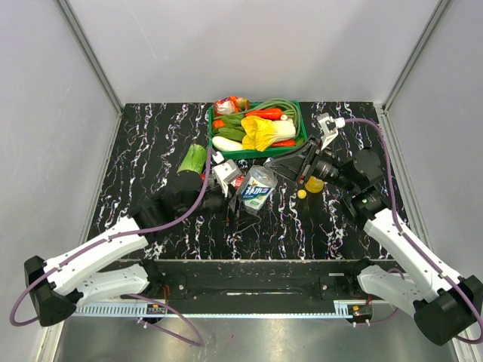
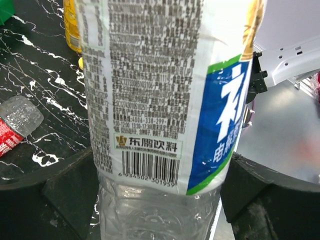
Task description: Unscrew the bottle caps
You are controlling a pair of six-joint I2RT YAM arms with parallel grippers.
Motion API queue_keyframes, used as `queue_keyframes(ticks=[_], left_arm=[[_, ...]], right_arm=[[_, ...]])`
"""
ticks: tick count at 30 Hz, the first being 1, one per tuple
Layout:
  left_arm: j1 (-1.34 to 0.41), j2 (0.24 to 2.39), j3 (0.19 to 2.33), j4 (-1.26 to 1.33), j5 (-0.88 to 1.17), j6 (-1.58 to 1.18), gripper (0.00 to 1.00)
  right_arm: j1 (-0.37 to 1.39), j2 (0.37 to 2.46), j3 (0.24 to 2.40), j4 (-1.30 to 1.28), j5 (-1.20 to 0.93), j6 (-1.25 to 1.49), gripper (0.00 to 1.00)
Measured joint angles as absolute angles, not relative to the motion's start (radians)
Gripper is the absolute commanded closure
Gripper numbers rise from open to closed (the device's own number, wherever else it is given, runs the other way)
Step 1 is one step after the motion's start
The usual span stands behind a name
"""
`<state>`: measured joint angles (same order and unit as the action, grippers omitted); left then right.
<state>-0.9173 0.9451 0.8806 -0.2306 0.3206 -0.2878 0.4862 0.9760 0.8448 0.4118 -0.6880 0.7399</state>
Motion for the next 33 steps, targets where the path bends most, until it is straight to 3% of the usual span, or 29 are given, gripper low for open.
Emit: queue_keyframes(ticks=[6, 11, 14, 16, 21, 33], left_arm=[[-0.917, 0.958, 0.88, -0.23, 0.338, -0.284, 0.34], [-0.917, 0.958, 0.876, -0.23, 0.344, -0.28, 0.46], [-0.917, 0.958, 0.876, -0.23, 0.343, -0.28, 0.49], [-0.917, 0.958, 0.876, -0.23, 0.341, -0.279, 0.5], [-0.917, 0.957, 0.876, -0.245, 0.315, -0.276, 0.53], [-0.932, 0.998, 0.884, -0.358, 0.111, -0.25, 0.61]], right_arm=[[0.486, 0.971, 0.845, 0.4, -0.67, 0.738, 1.0], [0.489, 0.96, 0.845, 0.367, -0.656, 0.737, 0.81], [0.491, 0.954, 0.845, 0.353, -0.641, 0.736, 0.63], [0.491, 0.952, 0.845, 0.347, -0.635, 0.736, 0.42], [0.493, 0.949, 0.845, 0.323, -0.578, 0.717, 0.01], [0.493, 0.955, 0.884, 0.195, -0.449, 0.711, 0.0]])
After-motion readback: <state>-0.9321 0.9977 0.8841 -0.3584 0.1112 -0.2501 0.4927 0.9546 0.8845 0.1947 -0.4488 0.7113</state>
